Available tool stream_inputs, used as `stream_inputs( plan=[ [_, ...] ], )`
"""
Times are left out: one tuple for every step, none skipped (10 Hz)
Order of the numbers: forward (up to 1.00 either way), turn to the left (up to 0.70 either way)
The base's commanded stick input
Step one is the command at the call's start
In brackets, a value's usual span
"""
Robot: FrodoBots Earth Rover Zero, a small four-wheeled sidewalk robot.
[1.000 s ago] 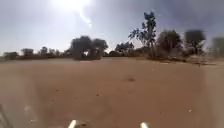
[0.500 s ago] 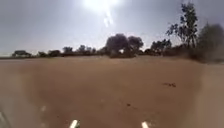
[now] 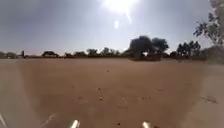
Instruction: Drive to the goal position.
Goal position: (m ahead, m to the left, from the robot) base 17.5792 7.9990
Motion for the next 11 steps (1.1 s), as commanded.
stream_inputs(
  plan=[
    [0.70,0.00],
    [0.70,0.00],
    [0.70,0.00],
    [0.70,0.00],
    [0.70,0.00],
    [0.70,0.00],
    [0.70,0.00],
    [0.70,0.00],
    [0.70,0.00],
    [0.70,0.00],
    [0.70,0.00]
  ],
)
